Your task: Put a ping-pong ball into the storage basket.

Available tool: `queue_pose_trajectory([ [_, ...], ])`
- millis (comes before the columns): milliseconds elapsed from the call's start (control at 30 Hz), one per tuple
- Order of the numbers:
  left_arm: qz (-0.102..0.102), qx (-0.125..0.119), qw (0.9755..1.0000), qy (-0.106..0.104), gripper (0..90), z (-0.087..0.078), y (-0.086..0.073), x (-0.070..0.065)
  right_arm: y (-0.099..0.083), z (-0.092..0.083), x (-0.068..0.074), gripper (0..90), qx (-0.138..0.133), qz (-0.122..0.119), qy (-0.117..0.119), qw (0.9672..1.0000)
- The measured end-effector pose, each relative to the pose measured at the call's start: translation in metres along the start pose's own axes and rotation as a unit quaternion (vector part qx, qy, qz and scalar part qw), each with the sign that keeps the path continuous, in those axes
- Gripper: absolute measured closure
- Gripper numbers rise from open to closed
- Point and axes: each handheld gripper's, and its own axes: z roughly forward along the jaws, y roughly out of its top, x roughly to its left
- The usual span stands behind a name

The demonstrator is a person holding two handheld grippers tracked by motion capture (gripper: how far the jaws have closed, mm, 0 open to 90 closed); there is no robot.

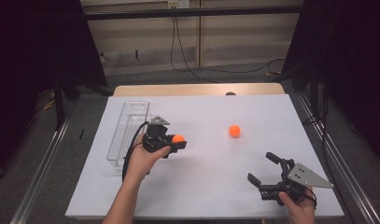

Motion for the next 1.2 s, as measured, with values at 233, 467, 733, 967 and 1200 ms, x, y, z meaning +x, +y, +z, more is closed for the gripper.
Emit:
queue_pose_trajectory([
  [233, -0.004, 0.0, 1.0, 0.002, 50.8, -0.003, 0.0, 0.002, 0.0, 0.0, 0.0, 1.5, 0.0, 0.0, 0.0, 1.0],
  [467, -0.005, 0.001, 1.0, 0.004, 50.8, -0.006, 0.001, 0.004, 0.0, 0.0, 0.0, 1.5, 0.0, 0.0, -0.001, 1.0],
  [733, -0.01, -0.002, 0.9999, 0.006, 50.8, -0.01, 0.0, 0.007, 0.0, 0.0, 0.0, 1.5, 0.0, 0.0, 0.0, 1.0],
  [967, -0.011, -0.004, 0.9999, 0.008, 50.8, -0.014, 0.0, 0.01, 0.0, 0.0, 0.0, 1.5, 0.0, 0.0, 0.0, 1.0],
  [1200, -0.009, -0.004, 0.9999, 0.013, 50.8, -0.018, 0.001, 0.012, 0.0, 0.0, 0.0, 1.5, 0.0, 0.0, 0.0, 1.0],
])
